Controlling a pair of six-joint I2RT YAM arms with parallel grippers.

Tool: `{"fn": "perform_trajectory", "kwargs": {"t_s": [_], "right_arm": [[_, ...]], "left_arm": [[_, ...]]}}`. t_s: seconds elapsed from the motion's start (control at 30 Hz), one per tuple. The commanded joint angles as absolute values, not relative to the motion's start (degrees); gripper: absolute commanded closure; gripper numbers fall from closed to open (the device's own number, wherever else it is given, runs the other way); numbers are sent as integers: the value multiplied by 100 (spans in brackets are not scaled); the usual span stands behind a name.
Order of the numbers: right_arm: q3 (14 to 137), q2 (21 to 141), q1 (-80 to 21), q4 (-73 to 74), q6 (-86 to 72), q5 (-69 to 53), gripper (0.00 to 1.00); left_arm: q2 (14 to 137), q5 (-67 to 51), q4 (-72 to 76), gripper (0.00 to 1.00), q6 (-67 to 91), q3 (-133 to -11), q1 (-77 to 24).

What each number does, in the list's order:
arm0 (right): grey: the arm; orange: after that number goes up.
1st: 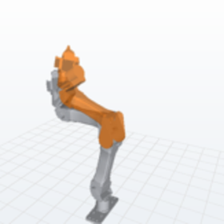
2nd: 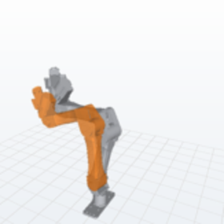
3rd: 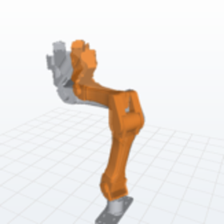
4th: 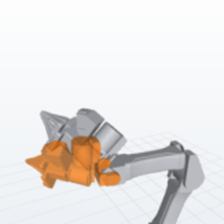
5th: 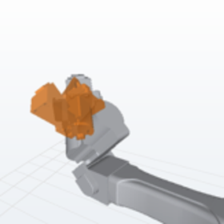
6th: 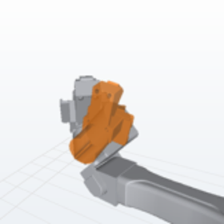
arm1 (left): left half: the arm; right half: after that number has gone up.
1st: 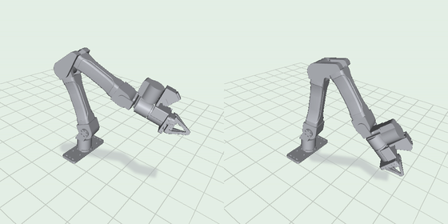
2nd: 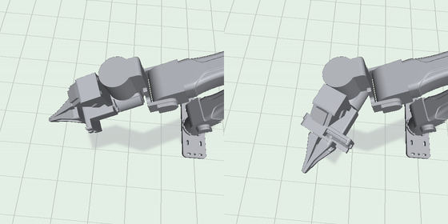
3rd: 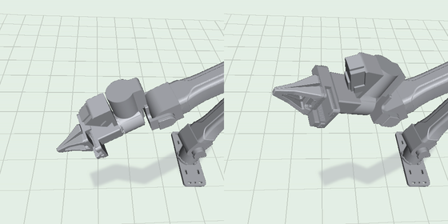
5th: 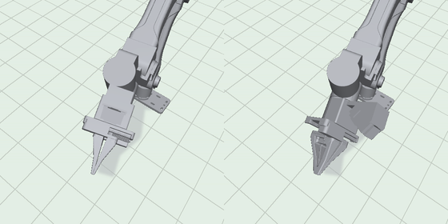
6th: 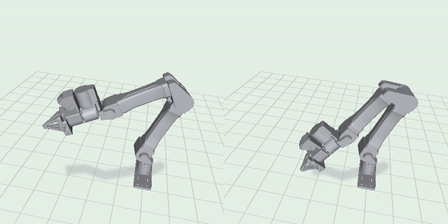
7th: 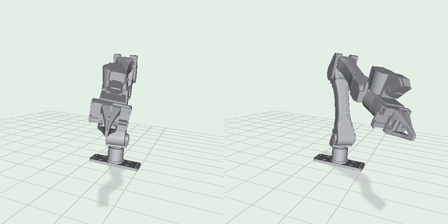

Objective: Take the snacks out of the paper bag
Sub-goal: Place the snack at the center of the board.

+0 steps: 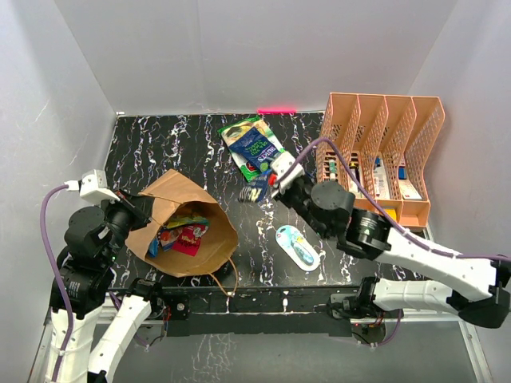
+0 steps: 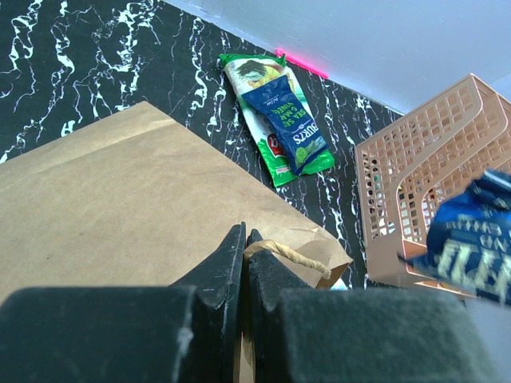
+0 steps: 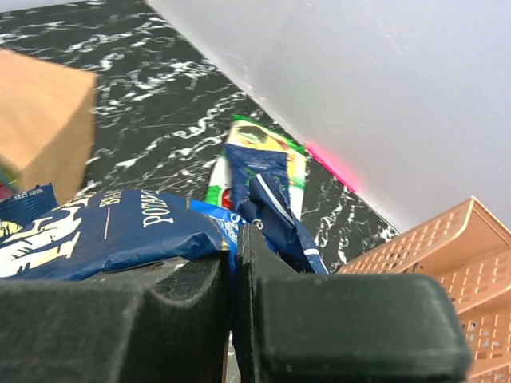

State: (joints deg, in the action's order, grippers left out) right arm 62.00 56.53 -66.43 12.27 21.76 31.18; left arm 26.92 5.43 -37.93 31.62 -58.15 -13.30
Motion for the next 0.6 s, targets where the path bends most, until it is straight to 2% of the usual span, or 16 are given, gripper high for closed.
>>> {"fn": "perform_trajectory", "kwargs": {"t_s": [0.0, 0.13, 0.57], "right_arm": [[6421, 6061, -5508, 312, 1805, 2553, 92], [6814, 6935, -4538, 129, 1421, 1361, 92], [8772, 10296, -2985, -522, 1157, 614, 92]], "left_arm": [[2742, 641, -3791, 100, 3085, -5959, -1338], [2767, 562, -3733, 100, 3110, -5957, -1343], [2811, 536, -3826, 100, 3161, -6035, -1342]]}}
